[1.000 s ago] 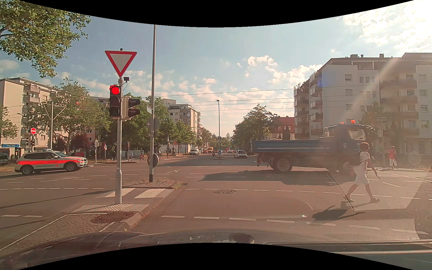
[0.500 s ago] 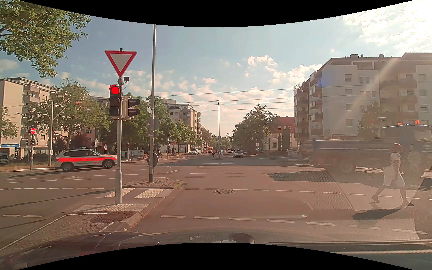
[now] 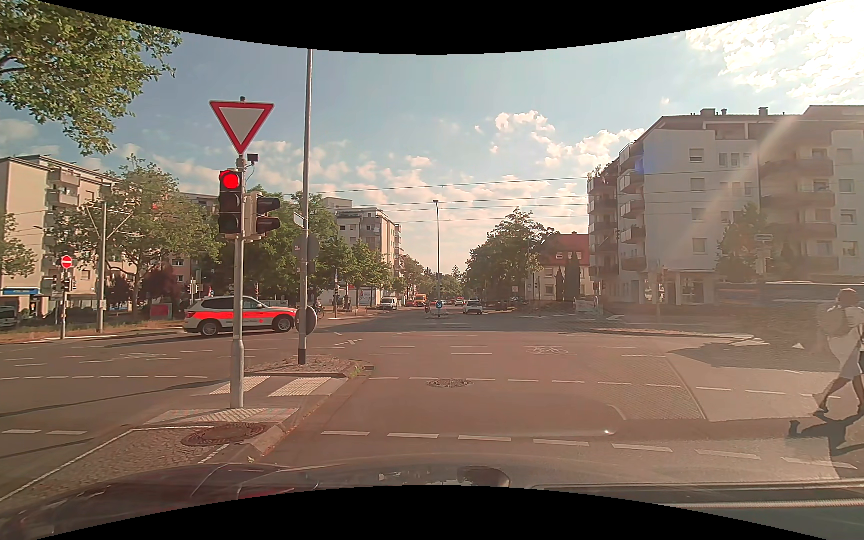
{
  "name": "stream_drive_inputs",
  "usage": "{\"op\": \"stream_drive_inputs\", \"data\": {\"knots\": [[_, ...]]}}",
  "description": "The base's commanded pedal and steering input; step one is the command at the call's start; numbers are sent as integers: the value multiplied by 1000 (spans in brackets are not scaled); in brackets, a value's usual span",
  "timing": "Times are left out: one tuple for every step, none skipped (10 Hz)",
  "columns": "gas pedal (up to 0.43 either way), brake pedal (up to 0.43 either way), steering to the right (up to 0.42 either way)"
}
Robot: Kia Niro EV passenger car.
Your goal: Follow the waypoints while adhering to traffic rules and regulations
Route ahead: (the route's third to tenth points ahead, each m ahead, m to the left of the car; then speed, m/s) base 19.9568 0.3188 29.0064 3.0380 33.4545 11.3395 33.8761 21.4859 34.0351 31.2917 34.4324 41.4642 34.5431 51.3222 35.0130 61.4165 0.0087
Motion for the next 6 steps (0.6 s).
{"op": "stream_drive_inputs", "data": {"knots": [[0,220,3],[0,220,3],[0,220,3],[0,220,3],[0,226,3],[0,220,3]]}}
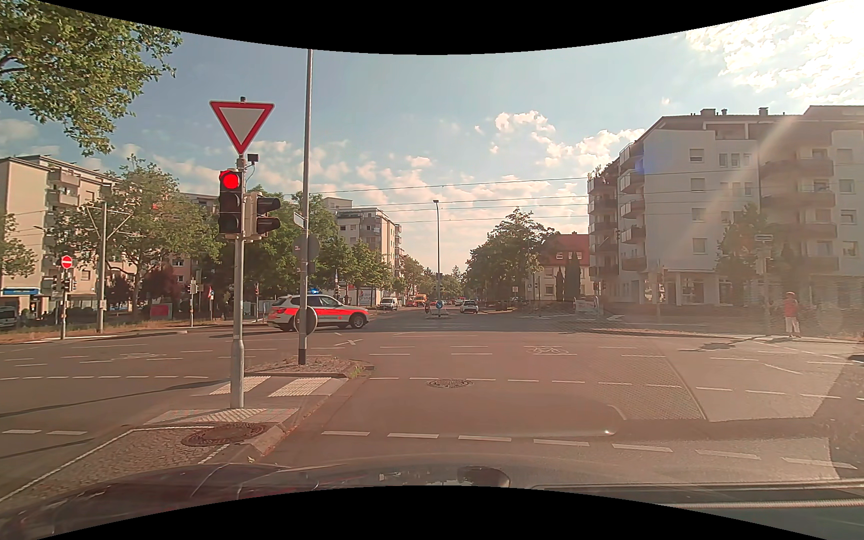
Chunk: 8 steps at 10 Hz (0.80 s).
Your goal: Follow the waypoints while adhering to traffic rules and regulations
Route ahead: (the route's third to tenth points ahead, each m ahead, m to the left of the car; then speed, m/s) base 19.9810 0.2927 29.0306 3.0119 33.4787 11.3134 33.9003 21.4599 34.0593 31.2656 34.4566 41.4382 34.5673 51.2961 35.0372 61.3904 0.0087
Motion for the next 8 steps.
{"op": "stream_drive_inputs", "data": {"knots": [[0,220,3],[0,226,3],[0,226,3],[0,220,3],[0,220,3],[0,220,3],[0,220,3],[0,220,3]]}}
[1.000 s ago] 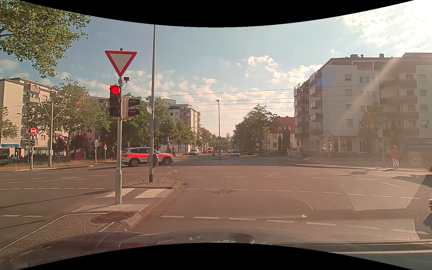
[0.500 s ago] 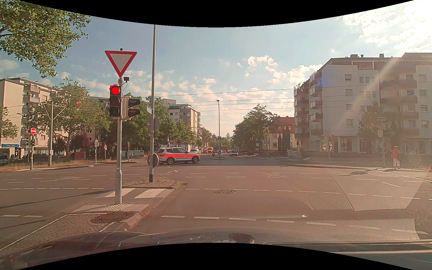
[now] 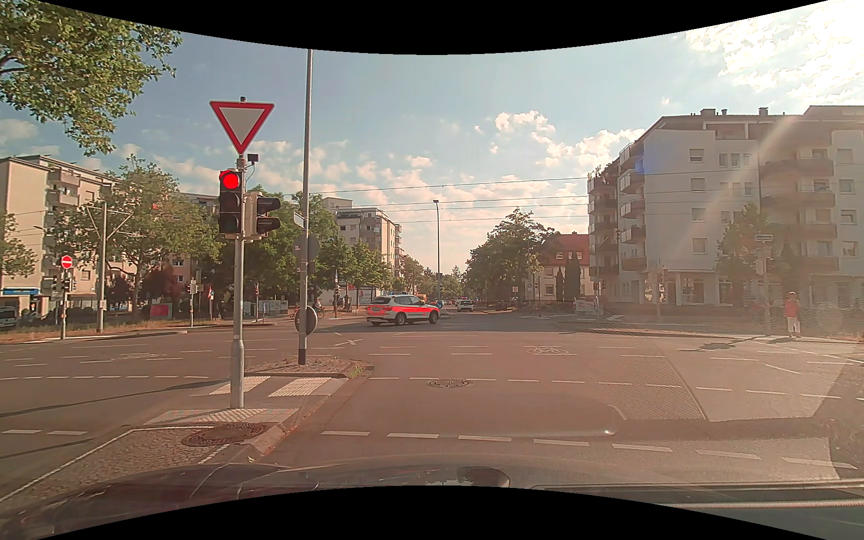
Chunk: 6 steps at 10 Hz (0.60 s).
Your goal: Follow the waypoints while adhering to traffic rules and regulations
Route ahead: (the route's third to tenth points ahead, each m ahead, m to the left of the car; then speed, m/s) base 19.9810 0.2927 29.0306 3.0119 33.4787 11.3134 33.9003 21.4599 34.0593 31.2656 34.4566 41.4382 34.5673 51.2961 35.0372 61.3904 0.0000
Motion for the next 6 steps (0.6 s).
{"op": "stream_drive_inputs", "data": {"knots": [[0,220,3],[0,220,3],[0,226,3],[0,220,3],[0,220,3],[0,220,3]]}}
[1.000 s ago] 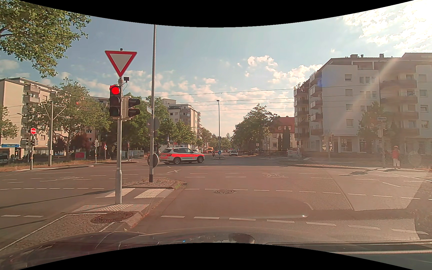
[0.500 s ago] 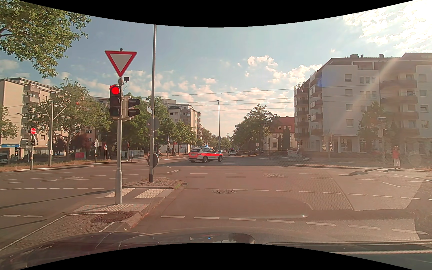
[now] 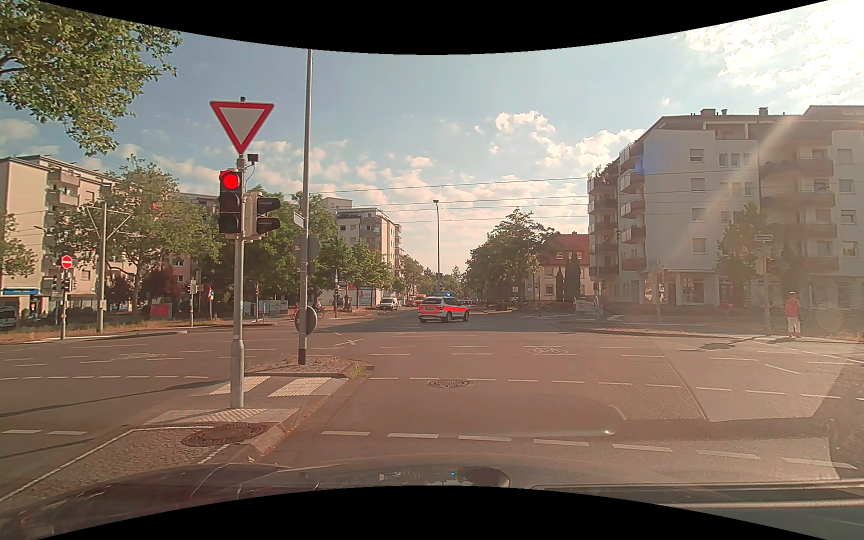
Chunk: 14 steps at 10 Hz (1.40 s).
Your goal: Follow the waypoints while adhering to traffic rules and regulations
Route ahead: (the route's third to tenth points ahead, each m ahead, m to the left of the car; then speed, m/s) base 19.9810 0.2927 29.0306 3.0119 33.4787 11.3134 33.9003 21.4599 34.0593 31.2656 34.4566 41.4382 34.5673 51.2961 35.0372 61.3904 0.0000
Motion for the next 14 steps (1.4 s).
{"op": "stream_drive_inputs", "data": {"knots": [[0,220,3],[0,226,3],[0,220,3],[0,226,3],[0,220,3],[0,226,3],[0,220,3],[0,226,3],[0,226,3],[0,226,3],[0,220,3],[0,220,3],[0,226,3],[0,226,3]]}}
